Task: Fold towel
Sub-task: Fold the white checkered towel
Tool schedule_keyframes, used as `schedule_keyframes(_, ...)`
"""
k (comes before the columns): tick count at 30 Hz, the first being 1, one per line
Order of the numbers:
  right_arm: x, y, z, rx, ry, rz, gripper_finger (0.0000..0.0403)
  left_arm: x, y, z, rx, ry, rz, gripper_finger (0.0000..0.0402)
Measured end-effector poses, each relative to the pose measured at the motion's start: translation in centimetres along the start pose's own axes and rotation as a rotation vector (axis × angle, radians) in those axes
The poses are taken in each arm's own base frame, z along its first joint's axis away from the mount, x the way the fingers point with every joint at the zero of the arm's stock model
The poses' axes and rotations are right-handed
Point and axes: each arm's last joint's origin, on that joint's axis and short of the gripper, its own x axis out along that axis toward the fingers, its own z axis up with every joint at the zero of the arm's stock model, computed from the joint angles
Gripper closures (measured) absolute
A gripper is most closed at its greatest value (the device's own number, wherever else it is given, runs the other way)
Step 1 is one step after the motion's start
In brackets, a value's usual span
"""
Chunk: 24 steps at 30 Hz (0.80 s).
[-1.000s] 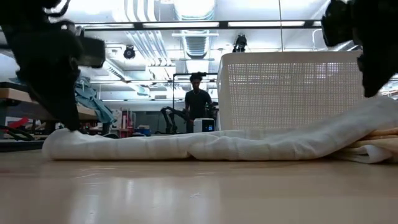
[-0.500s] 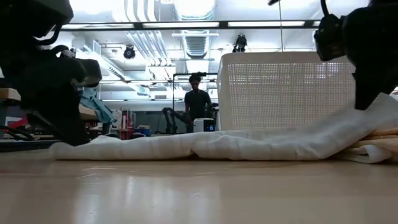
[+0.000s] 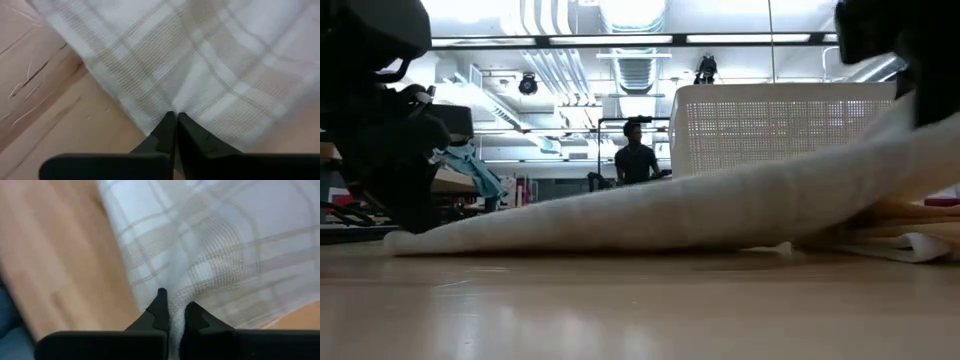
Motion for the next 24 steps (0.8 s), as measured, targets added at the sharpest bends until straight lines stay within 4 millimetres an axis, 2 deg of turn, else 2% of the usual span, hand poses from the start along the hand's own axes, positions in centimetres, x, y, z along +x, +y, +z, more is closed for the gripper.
schedule_keyframes(5,-1.8,1.2,-0.5,0.037,0.064,0.121,0.0395,0.0,0.0,0.0,0.0,0.013,-0.004,0.0386)
schedule_keyframes(10,-2.1,2.4,-1.6,0.021,0.172,0.172,0.0394,-0.3,-0.5,-0.4,-0.006,0.167,-0.096,0.0389)
schedule_keyframes(13,-2.4,2.8,-2.1,0.0,0.198,0.187,0.0387,-0.4,-0.8,-0.6,0.007,0.186,-0.131,0.0394)
schedule_keyframes(17,-2.9,3.3,-2.5,-0.006,0.237,0.206,0.0356,-0.6,-0.8,-0.5,0.011,0.185,-0.154,0.0399)
schedule_keyframes(24,-3.3,3.6,-3.4,0.013,0.292,0.216,0.0273,-0.8,-0.8,-0.6,0.01,0.196,-0.171,0.0399)
